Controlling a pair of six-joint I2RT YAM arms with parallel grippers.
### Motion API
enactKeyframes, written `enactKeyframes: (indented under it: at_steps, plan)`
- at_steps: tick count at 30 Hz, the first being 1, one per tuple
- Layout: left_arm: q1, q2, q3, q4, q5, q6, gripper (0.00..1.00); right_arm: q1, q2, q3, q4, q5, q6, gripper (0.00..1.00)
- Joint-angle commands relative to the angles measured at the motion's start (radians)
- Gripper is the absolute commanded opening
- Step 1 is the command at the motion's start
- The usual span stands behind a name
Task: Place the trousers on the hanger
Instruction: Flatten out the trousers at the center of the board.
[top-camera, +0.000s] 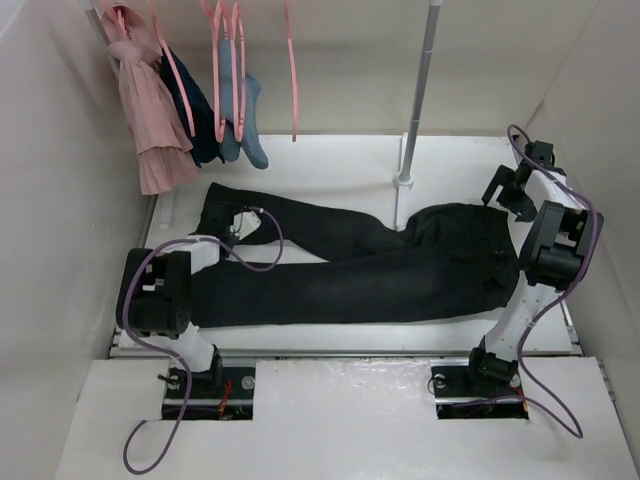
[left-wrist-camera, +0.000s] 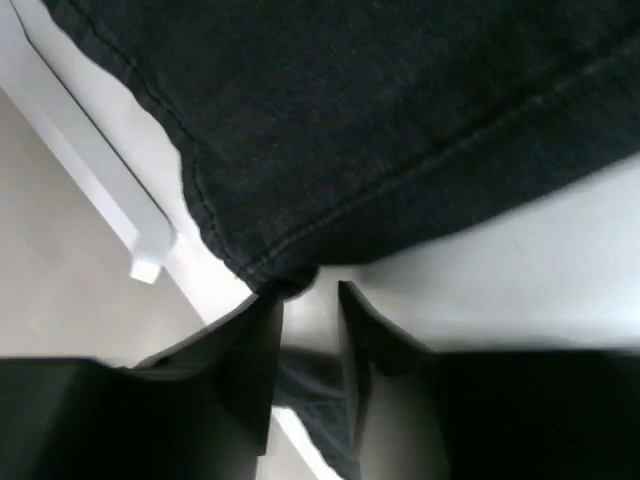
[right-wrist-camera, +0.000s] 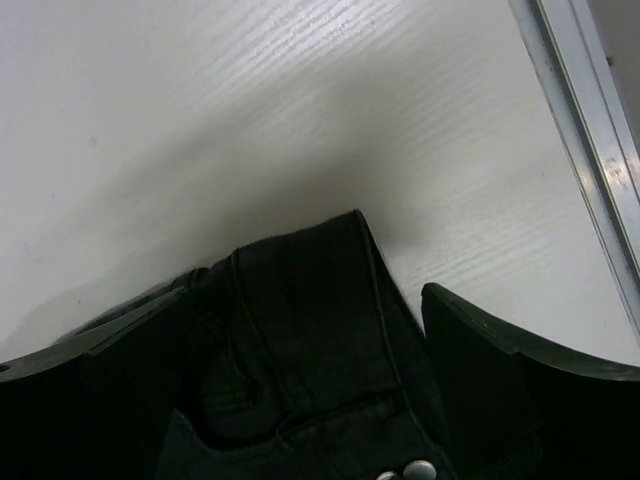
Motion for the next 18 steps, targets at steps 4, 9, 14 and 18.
enactKeyframes:
  at_steps: [4, 9, 14, 18]
  plan:
    - [0.055, -0.005, 0.074, -0.004, -0.039, 0.014, 0.00, -0.003, 0.089, 0.114, -0.043, -0.017, -0.024, 0.90]
    - [0.156, -0.128, -0.062, -0.070, -0.039, 0.121, 0.00, -0.034, 0.101, 0.092, -0.022, -0.017, -0.024, 0.42]
    - [0.265, -0.339, -0.206, -0.142, -0.039, 0.273, 0.00, -0.034, 0.092, 0.083, -0.002, -0.008, -0.042, 0.00]
    - [0.287, -0.434, -0.246, -0.249, -0.036, 0.304, 0.00, -0.034, 0.043, 0.063, 0.047, -0.019, -0.054, 0.00]
